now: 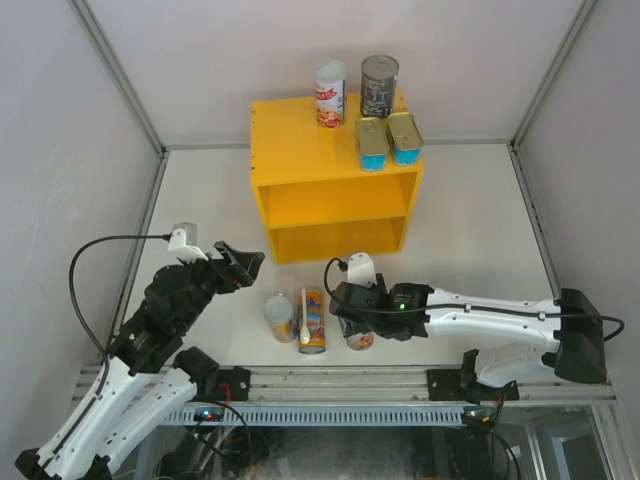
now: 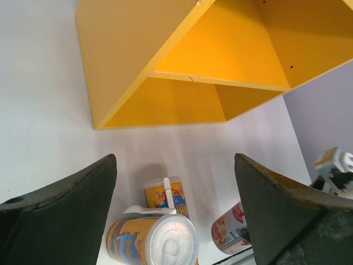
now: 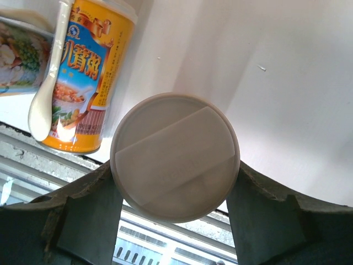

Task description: Place and organize the canned foods onto the counter

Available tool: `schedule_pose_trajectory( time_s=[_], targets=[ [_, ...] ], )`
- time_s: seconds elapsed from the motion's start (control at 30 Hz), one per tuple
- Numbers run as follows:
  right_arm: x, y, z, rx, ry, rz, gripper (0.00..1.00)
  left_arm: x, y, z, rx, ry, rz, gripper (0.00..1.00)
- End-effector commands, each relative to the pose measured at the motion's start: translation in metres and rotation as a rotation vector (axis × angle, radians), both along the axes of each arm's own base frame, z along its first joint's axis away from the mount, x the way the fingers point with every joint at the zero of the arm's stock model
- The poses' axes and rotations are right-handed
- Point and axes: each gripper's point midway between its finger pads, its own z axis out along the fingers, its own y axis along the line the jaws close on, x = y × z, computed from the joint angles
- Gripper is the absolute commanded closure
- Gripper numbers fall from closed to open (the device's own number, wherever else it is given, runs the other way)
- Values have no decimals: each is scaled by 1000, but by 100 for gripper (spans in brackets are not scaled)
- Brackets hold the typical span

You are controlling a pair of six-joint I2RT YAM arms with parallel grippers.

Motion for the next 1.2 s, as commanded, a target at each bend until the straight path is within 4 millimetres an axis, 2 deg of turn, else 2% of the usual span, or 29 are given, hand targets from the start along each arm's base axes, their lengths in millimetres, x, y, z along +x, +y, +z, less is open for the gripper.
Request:
schedule_pose_trajectory(
  time_s=[0.0,0.27,0.53,0.93,1.17],
  targets=[
    [11,9,51,118,-130,-20,100,8,-2,8,-20,-19,17,9],
    [2,11,70,136,-167,1,100,5,0,8,-40,-21,25,10],
    [-4,19,101,116,-235,41,100,1,6,15,-58,-44,39,10],
    [-14,47,171,159,-329,122,100,-4,11,25,-72,-80,45,10],
    [-15,63,230,189,-433,167,100,-5,11,26,-67,-83,43,10]
  ],
)
